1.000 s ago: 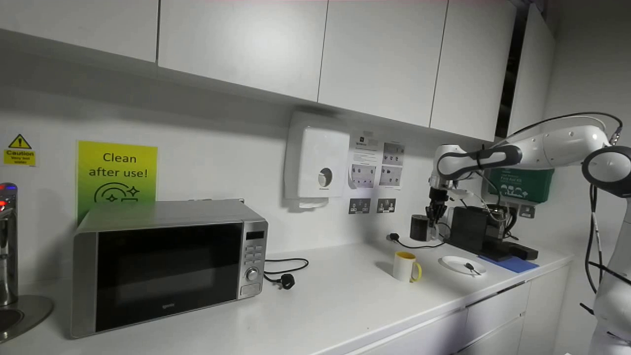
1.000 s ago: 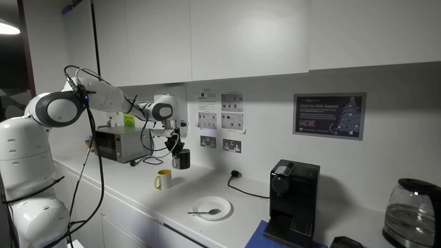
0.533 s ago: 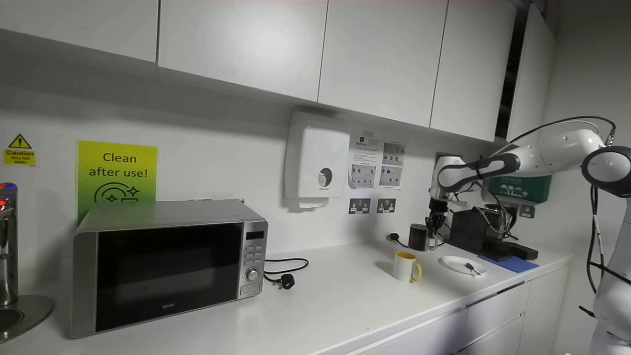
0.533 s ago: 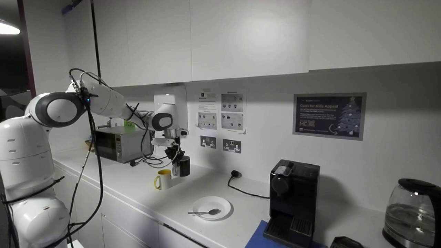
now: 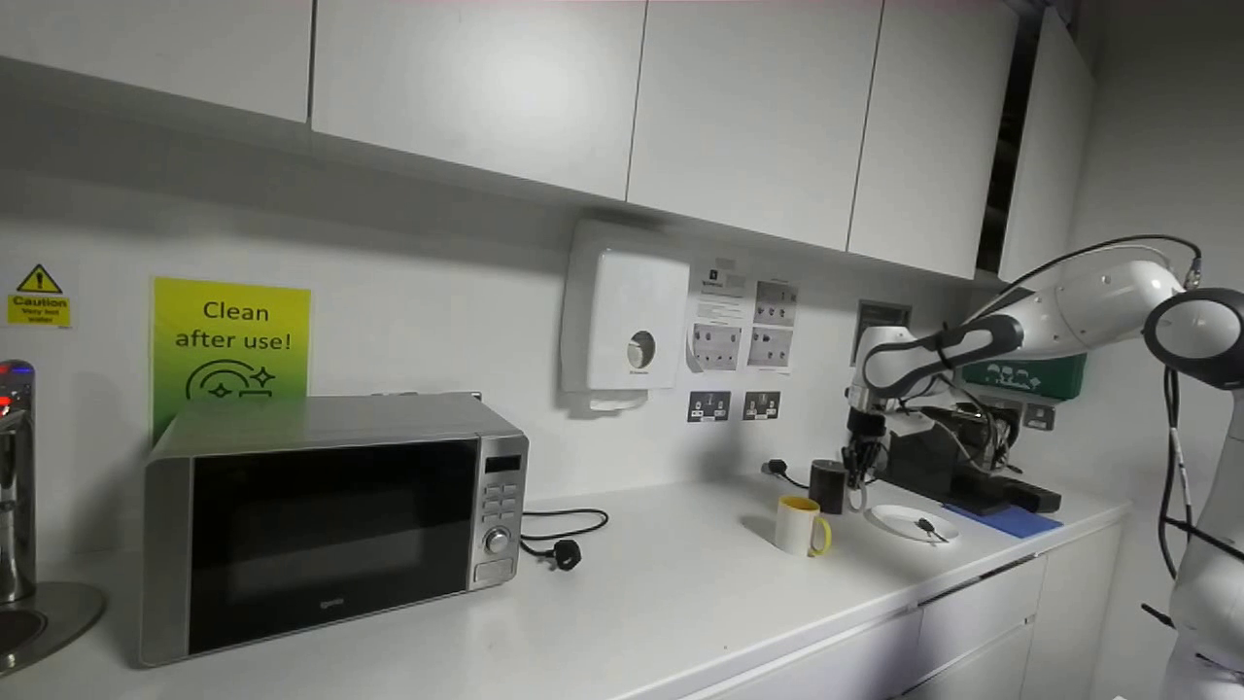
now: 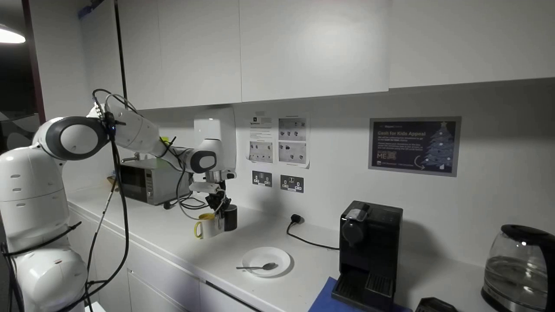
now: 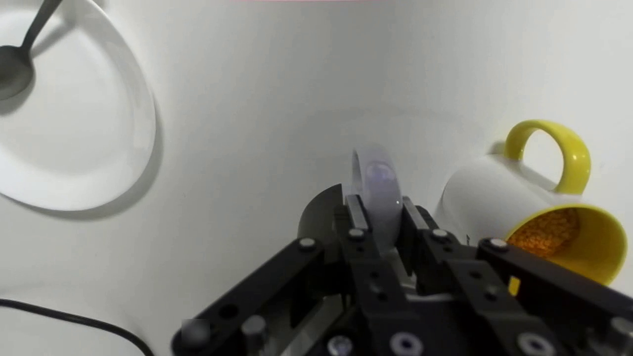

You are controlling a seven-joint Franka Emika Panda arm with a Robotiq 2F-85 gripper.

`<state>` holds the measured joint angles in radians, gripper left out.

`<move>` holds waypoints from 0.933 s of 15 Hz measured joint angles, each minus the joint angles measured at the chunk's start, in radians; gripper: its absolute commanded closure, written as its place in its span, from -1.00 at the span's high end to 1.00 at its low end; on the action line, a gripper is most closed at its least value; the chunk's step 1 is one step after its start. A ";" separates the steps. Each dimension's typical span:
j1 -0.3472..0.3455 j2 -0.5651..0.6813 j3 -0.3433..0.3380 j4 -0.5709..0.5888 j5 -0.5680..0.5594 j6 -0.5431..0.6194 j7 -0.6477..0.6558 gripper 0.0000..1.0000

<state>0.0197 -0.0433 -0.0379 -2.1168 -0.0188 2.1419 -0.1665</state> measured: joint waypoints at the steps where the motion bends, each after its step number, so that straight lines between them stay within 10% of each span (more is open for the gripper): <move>1: 0.000 0.003 0.000 -0.004 -0.003 0.002 0.000 -0.90; 14: -0.023 0.073 -0.005 -0.019 -0.026 0.115 -0.002 -0.90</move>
<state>-0.0032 0.0296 -0.0427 -2.1359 -0.0449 2.2565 -0.1683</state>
